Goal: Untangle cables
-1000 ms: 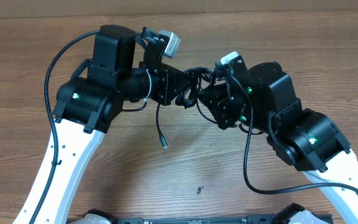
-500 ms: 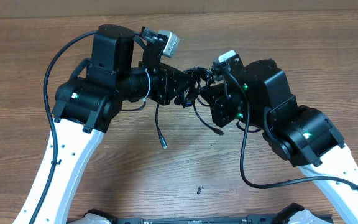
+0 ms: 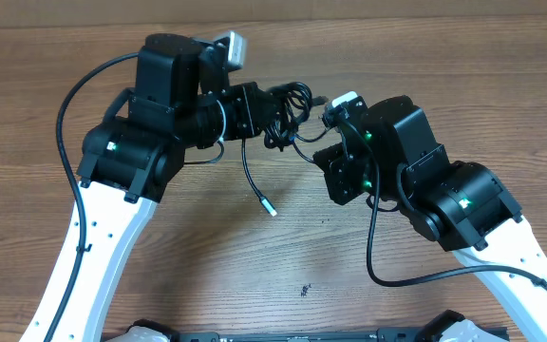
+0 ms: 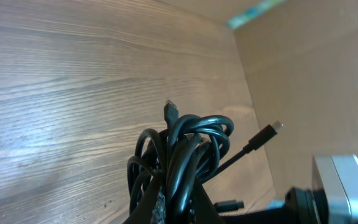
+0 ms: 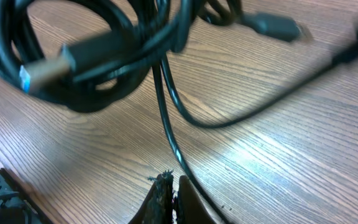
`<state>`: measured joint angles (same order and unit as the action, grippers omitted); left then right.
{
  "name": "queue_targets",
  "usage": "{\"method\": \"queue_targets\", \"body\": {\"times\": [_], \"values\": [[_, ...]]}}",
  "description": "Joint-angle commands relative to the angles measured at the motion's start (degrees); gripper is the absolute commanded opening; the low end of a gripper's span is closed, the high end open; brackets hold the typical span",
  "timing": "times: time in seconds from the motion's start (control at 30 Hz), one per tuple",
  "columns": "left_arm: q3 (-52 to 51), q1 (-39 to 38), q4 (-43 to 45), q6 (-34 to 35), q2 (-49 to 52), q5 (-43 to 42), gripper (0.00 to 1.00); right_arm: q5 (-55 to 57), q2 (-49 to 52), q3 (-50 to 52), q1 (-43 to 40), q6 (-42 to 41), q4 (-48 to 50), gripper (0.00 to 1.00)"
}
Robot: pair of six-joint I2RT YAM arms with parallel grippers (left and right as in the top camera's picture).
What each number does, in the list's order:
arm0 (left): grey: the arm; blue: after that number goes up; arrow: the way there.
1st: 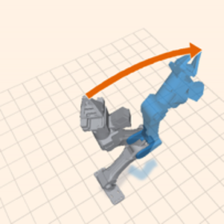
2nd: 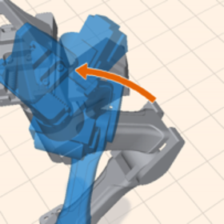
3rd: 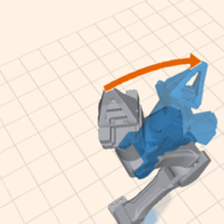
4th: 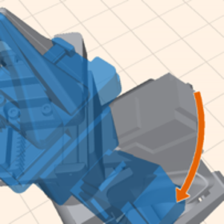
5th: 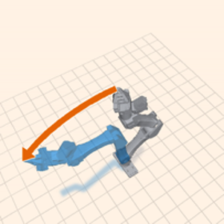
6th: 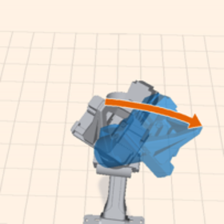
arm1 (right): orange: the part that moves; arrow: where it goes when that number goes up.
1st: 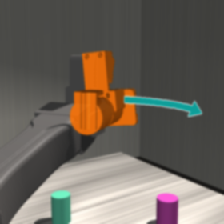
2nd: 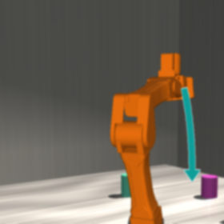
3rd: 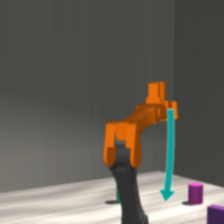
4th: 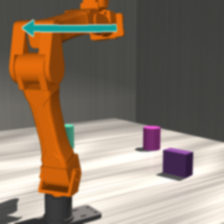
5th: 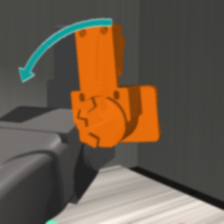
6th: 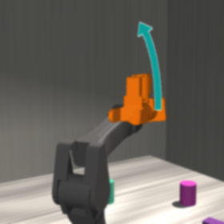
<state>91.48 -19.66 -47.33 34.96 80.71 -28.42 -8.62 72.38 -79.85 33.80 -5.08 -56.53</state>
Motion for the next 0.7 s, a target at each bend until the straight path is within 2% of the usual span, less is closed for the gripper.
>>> {"method": "queue_targets", "body": {"times": [0.0, 0.2, 0.4, 0.67], "values": [[1.25, 1.70, -0.92, 3.02, -1.31, 1.84, 0.04, -0.07, -0.04, 0.00, 0.26, 0.39, 0.66, 0.04], [1.25, 1.64, -2.95, -0.28, -1.31, 1.53, 0.04, -1.33, -0.04, 0.00, 0.26, 0.35, 4.39, 0.04], [1.25, 1.62, -3.87, -0.76, -1.31, 1.16, 0.04, -5.60, -0.02, 0.00, 0.26, 0.37, 8.48, 0.14], [1.25, 1.62, -3.72, -4.09, -1.31, 1.18, 0.04, -11.23, -0.02, 0.00, 0.26, 0.37, 9.64, 0.14]]}}
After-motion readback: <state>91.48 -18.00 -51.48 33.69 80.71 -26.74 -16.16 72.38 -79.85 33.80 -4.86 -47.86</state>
